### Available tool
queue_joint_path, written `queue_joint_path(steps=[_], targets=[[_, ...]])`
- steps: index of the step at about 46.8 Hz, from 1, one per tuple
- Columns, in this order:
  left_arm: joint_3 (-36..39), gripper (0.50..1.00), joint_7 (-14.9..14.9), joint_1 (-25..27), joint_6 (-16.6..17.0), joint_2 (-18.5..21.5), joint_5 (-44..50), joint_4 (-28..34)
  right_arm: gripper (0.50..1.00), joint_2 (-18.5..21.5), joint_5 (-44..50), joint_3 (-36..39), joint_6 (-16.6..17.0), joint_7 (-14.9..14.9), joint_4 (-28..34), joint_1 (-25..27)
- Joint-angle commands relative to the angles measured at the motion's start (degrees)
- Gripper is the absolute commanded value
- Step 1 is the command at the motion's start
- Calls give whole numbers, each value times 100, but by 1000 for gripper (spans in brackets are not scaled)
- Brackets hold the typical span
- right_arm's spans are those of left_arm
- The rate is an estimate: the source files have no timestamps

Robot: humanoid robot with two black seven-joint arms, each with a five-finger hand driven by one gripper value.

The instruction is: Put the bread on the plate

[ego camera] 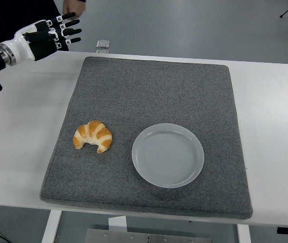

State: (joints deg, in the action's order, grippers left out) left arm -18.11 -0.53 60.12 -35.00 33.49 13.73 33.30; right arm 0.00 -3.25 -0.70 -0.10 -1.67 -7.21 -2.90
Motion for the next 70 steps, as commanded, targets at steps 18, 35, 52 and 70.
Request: queue_joint_path(steps=[18, 35, 52, 70], targets=[[-17, 996, 0, 0, 0, 52, 7, 36, 954, 0, 0, 0, 1, 0, 0, 0], [0, 996, 0, 70, 0, 97, -11, -43, 952, 0, 0, 0, 1, 0, 0, 0], [-61, 996, -228, 53, 0, 333, -1038, 97, 952, 0, 0, 0, 1, 0, 0, 0], [-457, 996, -835, -202, 0, 1810, -2348, 2189, 952, 0, 0, 0, 1, 0, 0, 0]])
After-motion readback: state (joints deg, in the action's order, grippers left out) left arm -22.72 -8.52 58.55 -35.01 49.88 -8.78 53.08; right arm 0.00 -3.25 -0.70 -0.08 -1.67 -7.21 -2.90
